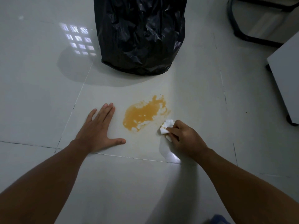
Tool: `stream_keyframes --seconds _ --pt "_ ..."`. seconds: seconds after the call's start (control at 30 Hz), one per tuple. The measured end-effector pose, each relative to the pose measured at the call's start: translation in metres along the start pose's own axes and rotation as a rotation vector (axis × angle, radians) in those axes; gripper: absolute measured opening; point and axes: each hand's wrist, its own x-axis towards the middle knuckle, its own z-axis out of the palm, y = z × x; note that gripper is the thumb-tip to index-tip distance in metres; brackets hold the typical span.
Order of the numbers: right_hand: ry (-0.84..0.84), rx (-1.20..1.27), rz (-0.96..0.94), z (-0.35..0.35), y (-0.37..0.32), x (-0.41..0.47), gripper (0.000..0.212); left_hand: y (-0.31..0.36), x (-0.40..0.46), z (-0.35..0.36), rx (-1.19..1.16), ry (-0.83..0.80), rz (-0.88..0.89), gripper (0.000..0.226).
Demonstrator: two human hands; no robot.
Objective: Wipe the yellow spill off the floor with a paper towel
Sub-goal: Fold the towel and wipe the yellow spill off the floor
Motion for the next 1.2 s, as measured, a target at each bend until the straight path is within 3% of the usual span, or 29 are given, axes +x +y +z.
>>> stream_keyframes --seconds 0.13,0.2,0.47,0.63,0.83,0.97,1.1,1.2 --pt "0.097 0.033 0.315 -0.006 0.006 0.02 0.021 0.002 -0.003 0.0 0.01 0.008 -0.029 0.127" --pt "0.117 0.051 0.367 -0.007 0.008 0.038 0.023 0.003 -0.004 0.001 0.003 0.01 -0.032 0.127" --pt "0.065 0.082 0.328 -0.015 0.013 0.114 0.014 0.001 -0.003 0.002 -0.059 0.038 -0.025 0.127" --pt "-0.091 -0.017 0.128 -0.01 -0.003 0.11 0.017 0.0 -0.002 0.002 -0.056 0.03 -0.031 0.128" --pt "-0.029 0.017 0.272 -0.021 0.011 0.079 0.016 0.001 -0.002 0.001 -0.074 0.037 -0.036 0.127" --pt "0.048 0.006 0.324 -0.027 0.023 0.103 0.017 0.0 -0.001 0.001 -0.073 0.057 -0.031 0.126" --pt "0.015 -0.003 0.253 -0.017 0.013 0.144 0.009 -0.001 -0.001 0.001 -0.067 0.064 -0.031 0.124" --pt "0.004 0.034 0.207 -0.004 -0.003 0.158 0.014 0.0 0.0 0.001 -0.063 0.058 -0.032 0.122"
